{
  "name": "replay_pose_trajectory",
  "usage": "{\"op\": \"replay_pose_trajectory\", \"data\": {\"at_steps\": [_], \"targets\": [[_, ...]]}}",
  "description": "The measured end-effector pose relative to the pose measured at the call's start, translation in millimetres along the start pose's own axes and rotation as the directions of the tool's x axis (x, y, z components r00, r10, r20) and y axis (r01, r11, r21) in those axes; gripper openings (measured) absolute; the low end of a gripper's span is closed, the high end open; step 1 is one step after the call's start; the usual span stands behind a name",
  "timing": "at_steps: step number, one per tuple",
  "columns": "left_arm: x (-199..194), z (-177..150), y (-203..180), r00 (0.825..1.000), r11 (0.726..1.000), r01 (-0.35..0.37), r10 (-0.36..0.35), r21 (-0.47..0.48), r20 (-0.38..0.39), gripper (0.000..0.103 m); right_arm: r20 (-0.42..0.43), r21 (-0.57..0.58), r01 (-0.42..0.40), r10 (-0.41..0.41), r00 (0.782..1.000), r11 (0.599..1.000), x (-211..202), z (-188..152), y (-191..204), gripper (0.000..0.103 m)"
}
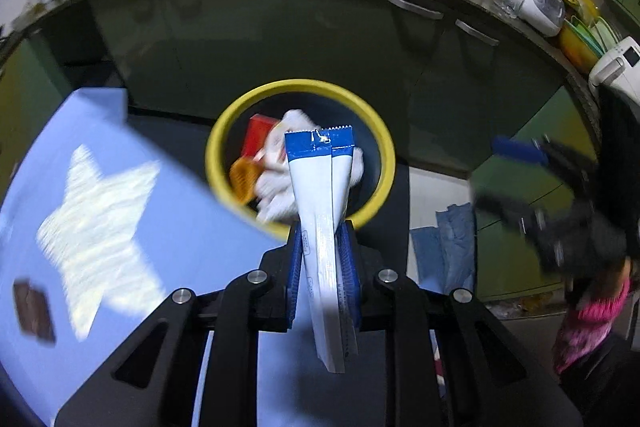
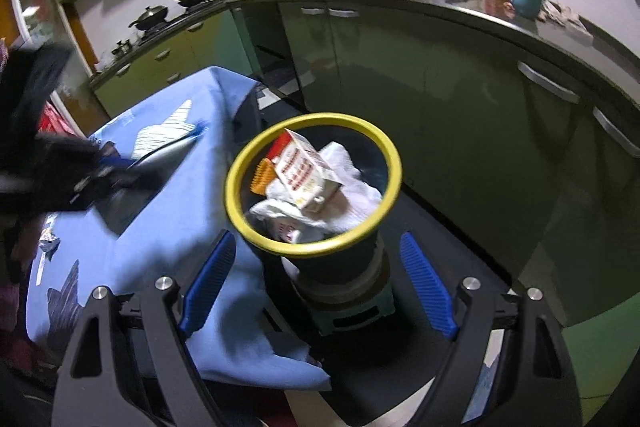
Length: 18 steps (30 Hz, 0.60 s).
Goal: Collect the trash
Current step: 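Carry the toothpaste tube over the bin and open the left gripper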
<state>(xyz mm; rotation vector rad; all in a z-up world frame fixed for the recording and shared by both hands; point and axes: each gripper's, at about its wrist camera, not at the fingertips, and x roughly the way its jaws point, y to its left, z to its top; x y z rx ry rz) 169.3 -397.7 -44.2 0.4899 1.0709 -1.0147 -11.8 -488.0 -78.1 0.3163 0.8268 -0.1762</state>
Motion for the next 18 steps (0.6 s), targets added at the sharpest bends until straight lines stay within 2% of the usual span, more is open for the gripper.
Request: {"op": "replay_pose_trajectory", "data": {"at_steps": [4, 6, 8, 10, 12, 15, 17, 18], "targets": [[41, 37, -12, 0.999, 0.999, 0.006, -0.004, 0.044, -0.044, 0.02, -0.016, 0.032, 0.013, -0.013, 1.0, 0.999, 5, -4, -18, 0.08], [59, 48, -24, 0.999, 0.992, 0.003, 0.002, 0.124, -0.048, 0.02, -0.023, 0.049, 0.016, -0.014, 1.0, 0.999, 8, -6, -26, 0.08], [75, 52, -36, 0.998, 0.977, -0.005, 0.019, 0.213, -0.066, 0.02, -0.029, 0.061, 0.018, -0.016, 0.999, 0.998, 12, -7, -33, 0.08], [92, 54, -46, 0.993, 0.95, -0.022, 0.056, 0.311, -0.1, 0.02, -0.04, 0.066, 0.018, -0.015, 0.999, 0.998, 17, -8, -36, 0.08], [104, 53, -50, 0.988, 0.929, -0.038, 0.09, 0.367, -0.124, 0.021, -0.045, 0.066, 0.012, -0.009, 0.999, 0.998, 20, -9, -37, 0.08], [116, 57, -48, 0.985, 0.919, -0.047, 0.108, 0.392, -0.135, 0.027, -0.049, 0.067, 0.001, 0.002, 0.999, 0.998, 23, -10, -37, 0.08], [118, 61, -46, 0.986, 0.917, -0.054, 0.112, 0.394, -0.125, 0.049, -0.05, 0.068, -0.001, 0.005, 0.999, 0.998, 24, -10, -37, 0.08], [117, 60, -45, 0.987, 0.915, -0.065, 0.118, 0.399, -0.11, 0.052, -0.052, 0.067, 0.0, 0.004, 0.999, 0.998, 24, -9, -37, 0.08]]}}
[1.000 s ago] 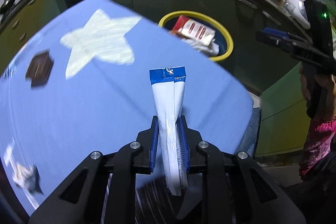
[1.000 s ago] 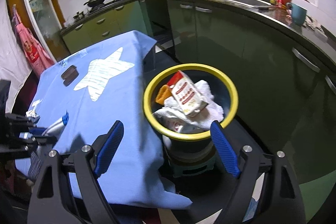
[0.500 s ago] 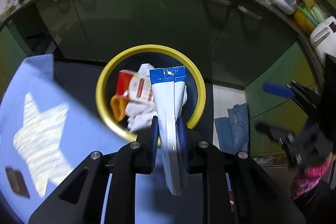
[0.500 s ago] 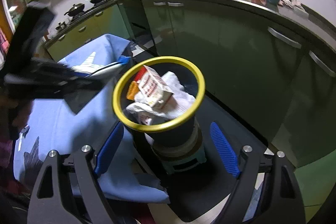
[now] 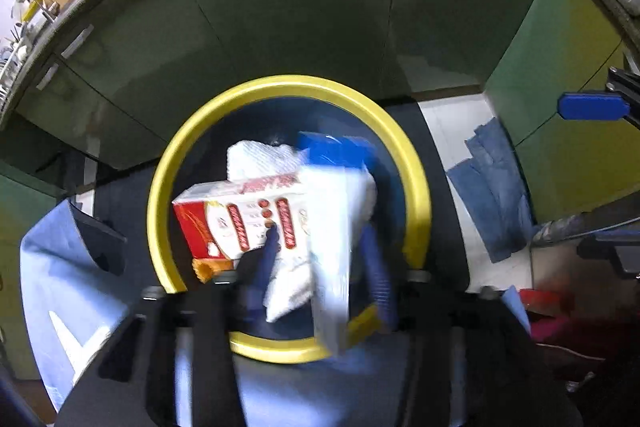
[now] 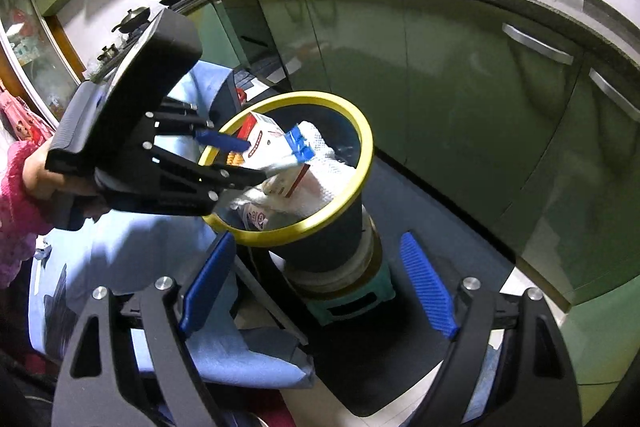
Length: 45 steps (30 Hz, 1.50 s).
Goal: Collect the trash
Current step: 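Carry the toothpaste tube over the bin and open the left gripper, then grasp the brown plastic tray with the right gripper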
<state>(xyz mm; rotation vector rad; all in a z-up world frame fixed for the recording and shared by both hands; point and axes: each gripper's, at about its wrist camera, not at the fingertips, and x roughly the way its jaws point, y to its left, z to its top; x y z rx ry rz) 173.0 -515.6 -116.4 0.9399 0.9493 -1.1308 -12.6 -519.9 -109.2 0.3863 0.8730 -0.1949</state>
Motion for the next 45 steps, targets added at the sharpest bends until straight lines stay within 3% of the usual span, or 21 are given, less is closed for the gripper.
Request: {"op": "replay_pose_trajectory", "data": {"at_steps": [3, 6, 10, 14, 16, 18, 19, 22, 25, 26, 29, 31, 36, 40, 45], "targets": [[-12, -3, 7, 0.999, 1.0, -0.024, 0.025, -0.011, 0.044, 0.059, 0.001, 0.0, 0.005, -0.005, 1.0, 1.0, -2, 1, 0, 0.08], [-51, -17, 20, 0.99, 0.995, -0.042, 0.053, -0.088, 0.127, 0.061, 0.007, -0.003, 0.009, -0.009, 1.0, 1.0, -5, 3, 2, 0.08], [-111, -64, 42, 0.957, 0.951, -0.069, 0.148, -0.3, 0.249, 0.08, 0.007, -0.028, 0.006, -0.006, 1.0, 1.0, -5, 7, 11, 0.08], [-171, -155, 52, 0.899, 0.859, -0.111, 0.301, -0.5, 0.319, 0.091, -0.006, -0.093, -0.032, 0.031, 0.999, 0.995, 1, 18, 39, 0.08], [-192, -206, 55, 0.877, 0.802, -0.136, 0.37, -0.581, 0.305, 0.093, -0.016, -0.139, -0.075, 0.073, 0.997, 0.988, 6, 27, 60, 0.08], [-208, -248, 55, 0.872, 0.761, -0.134, 0.395, -0.635, 0.289, 0.095, -0.041, -0.215, -0.147, 0.142, 0.989, 0.965, 18, 41, 94, 0.08], [-216, -272, 54, 0.868, 0.728, -0.143, 0.417, -0.671, 0.267, 0.095, -0.056, -0.246, -0.177, 0.168, 0.984, 0.953, 24, 47, 112, 0.08], [-232, -328, 56, 0.854, 0.653, -0.167, 0.47, -0.738, 0.222, 0.096, -0.12, -0.362, -0.293, 0.267, 0.956, 0.885, 47, 66, 177, 0.08], [-246, -378, 56, 0.841, 0.569, -0.167, 0.508, -0.805, 0.185, 0.097, -0.214, -0.46, -0.427, 0.369, 0.904, 0.779, 73, 82, 249, 0.08], [-248, -394, 59, 0.84, 0.552, -0.165, 0.513, -0.817, 0.178, 0.097, -0.25, -0.491, -0.477, 0.407, 0.879, 0.729, 84, 87, 275, 0.08], [-252, -423, 59, 0.831, 0.5, -0.173, 0.537, -0.848, 0.147, 0.097, -0.306, -0.583, -0.53, 0.437, 0.845, 0.616, 107, 95, 341, 0.091], [-250, -432, 58, 0.834, 0.485, -0.165, 0.534, -0.859, 0.142, 0.097, -0.329, -0.669, -0.527, 0.428, 0.842, 0.524, 126, 98, 390, 0.092], [-242, -441, 59, 0.841, 0.479, -0.159, 0.524, -0.864, 0.136, 0.097, -0.401, -0.757, -0.513, 0.332, 0.854, 0.406, 179, 103, 461, 0.093], [-238, -444, 58, 0.848, 0.487, -0.144, 0.509, -0.861, 0.146, 0.097, -0.445, -0.775, -0.495, 0.219, 0.869, 0.392, 223, 104, 489, 0.093], [-235, -446, 63, 0.855, 0.493, -0.134, 0.496, -0.86, 0.151, 0.097, -0.498, -0.751, -0.523, 0.174, 0.849, 0.403, 252, 100, 493, 0.093]]}}
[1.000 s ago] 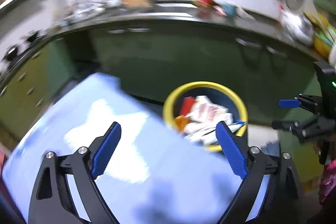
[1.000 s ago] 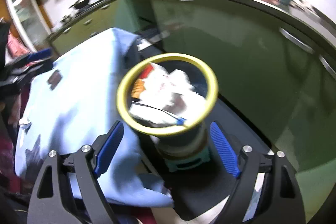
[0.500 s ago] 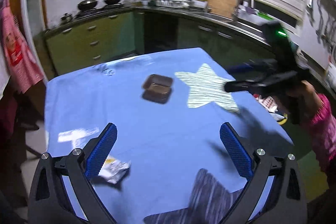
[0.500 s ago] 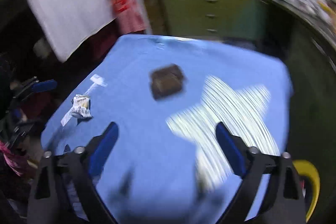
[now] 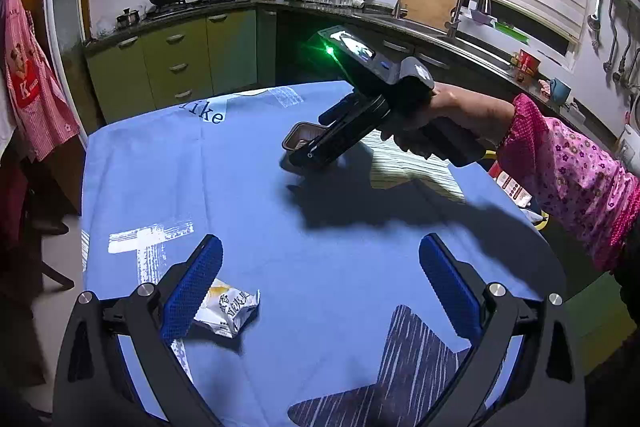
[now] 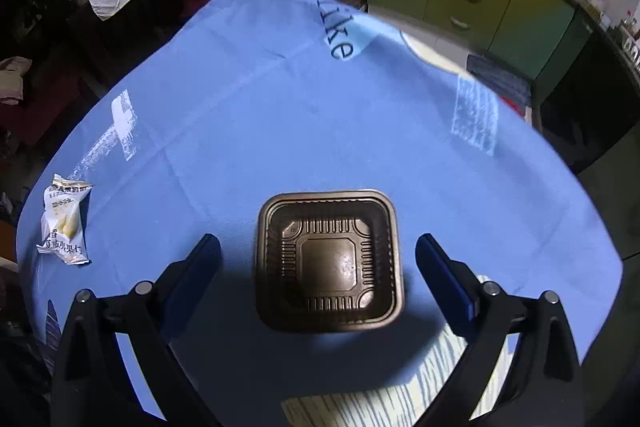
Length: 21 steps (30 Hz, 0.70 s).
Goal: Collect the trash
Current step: 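Grasp the brown plastic tray with the right gripper, then carry the brown tray over the bin and open the right gripper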
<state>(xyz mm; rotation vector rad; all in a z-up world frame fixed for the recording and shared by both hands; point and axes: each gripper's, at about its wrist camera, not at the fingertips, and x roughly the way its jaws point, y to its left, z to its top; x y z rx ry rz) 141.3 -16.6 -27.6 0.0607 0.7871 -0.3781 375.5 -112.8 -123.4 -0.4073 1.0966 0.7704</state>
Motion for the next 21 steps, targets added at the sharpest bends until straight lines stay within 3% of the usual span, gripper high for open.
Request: {"op": "replay_pose_trajectory", "data": {"at_steps": [4, 7, 8, 16, 21], "targets": [[6, 0, 5, 1.0, 1.0, 0.008, -0.008, -0.015, -0.014, 0.097, -0.026, 0.014, 0.022, -0.021, 0.999, 1.0, 10, 2, -3, 0.09], [11, -2, 6, 0.999, 0.999, 0.008, -0.01, -0.034, -0.032, 0.097, -0.055, 0.04, 0.019, -0.016, 0.998, 0.999, 16, -1, -7, 0.069], [12, -2, 6, 0.999, 0.999, 0.007, -0.008, -0.036, -0.034, 0.097, -0.046, 0.04, 0.038, -0.036, 0.998, 0.998, 14, -1, -8, 0.067], [11, -5, 2, 0.999, 1.0, -0.003, 0.002, -0.031, -0.046, 0.097, -0.009, 0.108, 0.041, -0.04, 0.999, 0.993, -6, -18, -13, 0.066], [10, -5, -5, 0.999, 1.0, -0.001, 0.0, -0.013, -0.05, 0.097, 0.057, 0.167, 0.016, -0.026, 0.998, 0.986, -50, -55, -11, 0.066]]}}
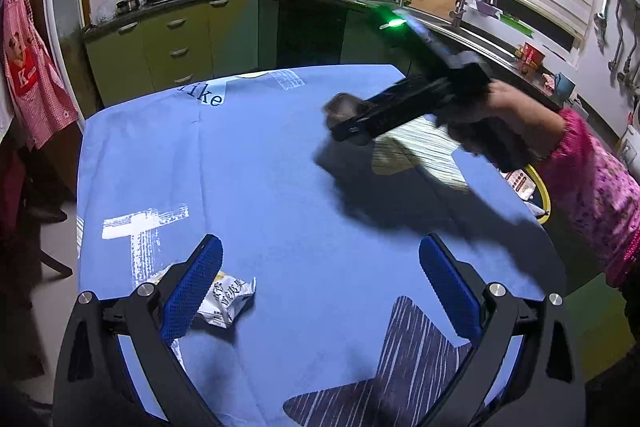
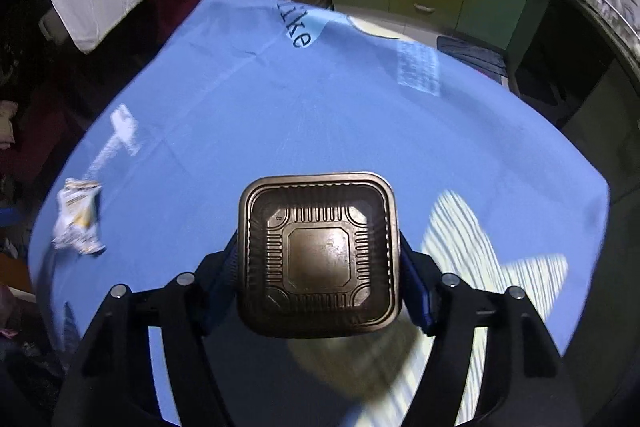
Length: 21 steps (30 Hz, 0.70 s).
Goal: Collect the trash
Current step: 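Carry the brown tray over the bin and open the right gripper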
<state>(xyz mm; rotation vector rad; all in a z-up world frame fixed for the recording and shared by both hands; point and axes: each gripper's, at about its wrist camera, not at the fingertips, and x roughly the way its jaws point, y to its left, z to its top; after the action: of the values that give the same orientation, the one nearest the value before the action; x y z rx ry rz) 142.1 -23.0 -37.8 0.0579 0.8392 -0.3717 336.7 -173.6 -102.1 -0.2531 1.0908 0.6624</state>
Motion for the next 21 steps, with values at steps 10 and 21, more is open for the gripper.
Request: {"op": "replay_pose_trajectory", "data": {"at_steps": [10, 21], "targets": [[3, -7, -13, 1.0, 1.0, 0.02, -0.019, 0.02, -0.004, 0.097, -0.057, 0.291, 0.148, -0.137, 0.989, 0.945, -113, -139, -87, 0.067], [8, -1, -41, 0.999, 0.996, 0.037, -0.036, 0.086, -0.016, 0.097, -0.165, 0.548, 0.243, -0.181, 0.97, 0.801, -150, -262, -167, 0.067]]}}
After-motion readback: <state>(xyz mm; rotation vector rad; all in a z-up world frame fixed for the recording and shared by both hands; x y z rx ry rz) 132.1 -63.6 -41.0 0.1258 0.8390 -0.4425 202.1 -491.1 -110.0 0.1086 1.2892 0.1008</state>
